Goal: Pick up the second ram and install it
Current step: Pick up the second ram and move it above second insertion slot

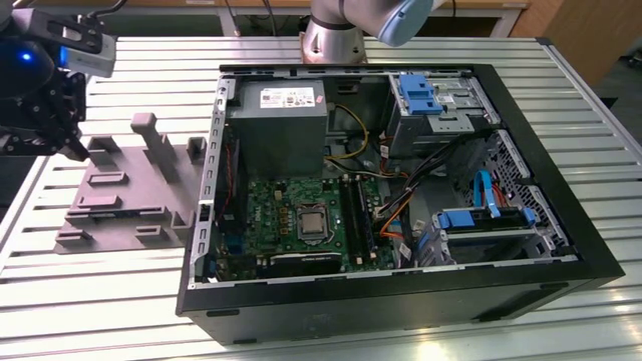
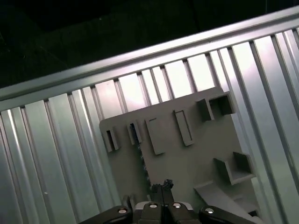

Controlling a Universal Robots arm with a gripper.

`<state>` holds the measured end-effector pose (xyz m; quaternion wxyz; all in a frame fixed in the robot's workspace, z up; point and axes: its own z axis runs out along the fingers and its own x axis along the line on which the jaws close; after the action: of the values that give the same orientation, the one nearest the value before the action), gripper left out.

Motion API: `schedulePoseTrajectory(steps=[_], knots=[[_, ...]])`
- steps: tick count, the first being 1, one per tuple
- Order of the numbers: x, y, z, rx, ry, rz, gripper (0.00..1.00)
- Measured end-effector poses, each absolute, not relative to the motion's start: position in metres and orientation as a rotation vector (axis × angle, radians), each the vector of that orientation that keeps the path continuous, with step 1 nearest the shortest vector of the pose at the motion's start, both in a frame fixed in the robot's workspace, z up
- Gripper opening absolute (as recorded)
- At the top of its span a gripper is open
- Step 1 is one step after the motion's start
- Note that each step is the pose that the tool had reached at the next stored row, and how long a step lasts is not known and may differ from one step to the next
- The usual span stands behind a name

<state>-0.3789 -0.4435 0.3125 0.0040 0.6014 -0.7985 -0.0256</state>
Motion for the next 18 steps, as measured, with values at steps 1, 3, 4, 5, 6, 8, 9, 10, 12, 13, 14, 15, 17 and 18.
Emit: schedulePoseTrajectory(steps=[1,3,4,5,6,8,9,10,12,13,14,15,17,18], knots=[[-0.3789,-0.4435,0.3125,1.907,-2.485,-0.08,0.11],[-0.3789,-0.4435,0.3122,1.95,-2.45,-0.08,0.11],[-0.3789,-0.4435,0.3121,1.974,-2.43,-0.08,0.11],[-0.3789,-0.4435,0.3119,1.996,-2.412,-0.079,0.11],[-0.3789,-0.4435,0.3119,2.017,-2.393,-0.079,0.11],[-0.3789,-0.4435,0.3116,2.059,-2.356,-0.079,0.11],[-0.3789,-0.4435,0.3113,2.098,-2.32,-0.079,0.11],[-0.3789,-0.4435,0.3111,2.134,-2.286,-0.078,0.11],[-0.3789,-0.4435,0.311,2.148,-2.272,-0.078,0.11],[-0.3789,-0.4435,0.311,2.148,-2.272,-0.078,0.11],[-0.3789,-0.4435,0.311,2.148,-2.272,-0.078,0.11],[-0.3789,-0.4435,0.311,2.148,-2.272,-0.078,0.11],[-0.379,-0.4434,0.3109,2.15,-2.274,-0.082,0.11],[-0.379,-0.4434,0.3107,2.15,-2.274,-0.083,0.11]])
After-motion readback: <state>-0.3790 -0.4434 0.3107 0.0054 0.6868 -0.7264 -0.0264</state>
